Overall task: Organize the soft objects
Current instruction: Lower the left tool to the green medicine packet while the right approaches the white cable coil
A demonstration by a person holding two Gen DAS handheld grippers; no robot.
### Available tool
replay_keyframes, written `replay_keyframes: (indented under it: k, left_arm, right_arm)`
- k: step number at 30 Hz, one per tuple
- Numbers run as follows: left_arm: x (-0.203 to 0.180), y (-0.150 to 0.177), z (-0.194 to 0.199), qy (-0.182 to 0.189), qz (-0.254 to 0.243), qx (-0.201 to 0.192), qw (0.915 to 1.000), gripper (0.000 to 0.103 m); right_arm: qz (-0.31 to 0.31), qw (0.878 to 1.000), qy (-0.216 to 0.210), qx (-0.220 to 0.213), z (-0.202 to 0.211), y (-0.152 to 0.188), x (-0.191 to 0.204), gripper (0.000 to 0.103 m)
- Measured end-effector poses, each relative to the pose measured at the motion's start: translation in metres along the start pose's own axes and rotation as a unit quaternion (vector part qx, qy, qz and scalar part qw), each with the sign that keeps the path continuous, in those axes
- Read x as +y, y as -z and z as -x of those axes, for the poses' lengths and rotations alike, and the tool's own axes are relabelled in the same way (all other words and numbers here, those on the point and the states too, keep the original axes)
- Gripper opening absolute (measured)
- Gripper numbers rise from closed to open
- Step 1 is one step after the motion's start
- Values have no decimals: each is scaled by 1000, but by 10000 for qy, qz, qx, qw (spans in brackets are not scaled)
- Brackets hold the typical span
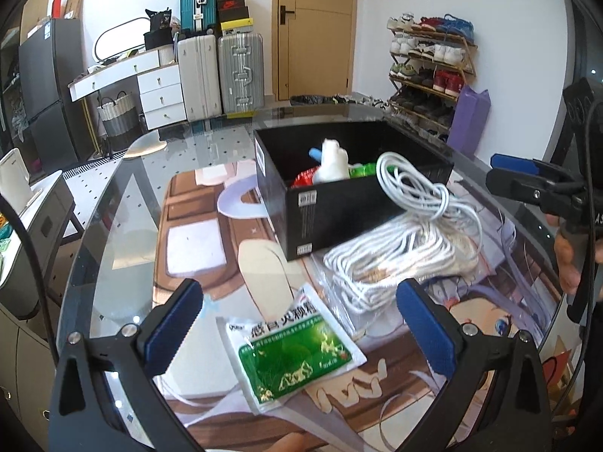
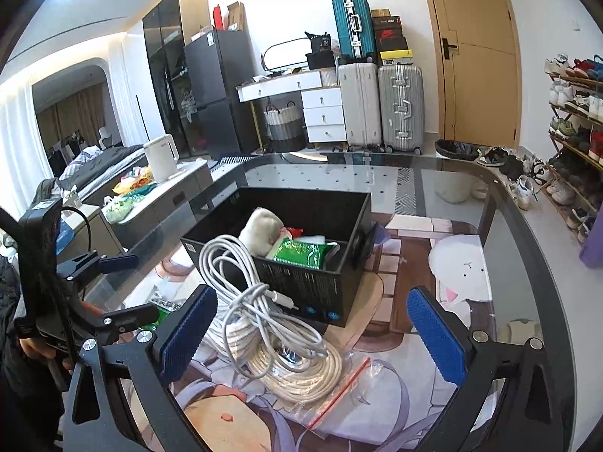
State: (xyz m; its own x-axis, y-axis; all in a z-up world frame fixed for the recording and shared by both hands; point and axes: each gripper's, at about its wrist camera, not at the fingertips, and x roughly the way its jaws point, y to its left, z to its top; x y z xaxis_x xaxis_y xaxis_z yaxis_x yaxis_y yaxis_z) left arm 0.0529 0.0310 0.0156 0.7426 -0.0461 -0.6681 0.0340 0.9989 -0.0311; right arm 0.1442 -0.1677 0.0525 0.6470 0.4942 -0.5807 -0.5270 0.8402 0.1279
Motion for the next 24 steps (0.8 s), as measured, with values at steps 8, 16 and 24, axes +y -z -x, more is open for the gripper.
replay_keyframes:
  k: [8,16,24]
  left_arm:
    - [2,9,-6,3,-36,270,9996,103]
    - [5,13,-11,18,-112,457,9989,103]
    - [8,16,-19,51,-23,716,9974,103]
  right_arm:
    - [56,9999,-71,132,-8,4,4,102]
    - [218,9994,-89,257,-17,10,15,102]
    - [234,9991,-101,341,-21,13,17,102]
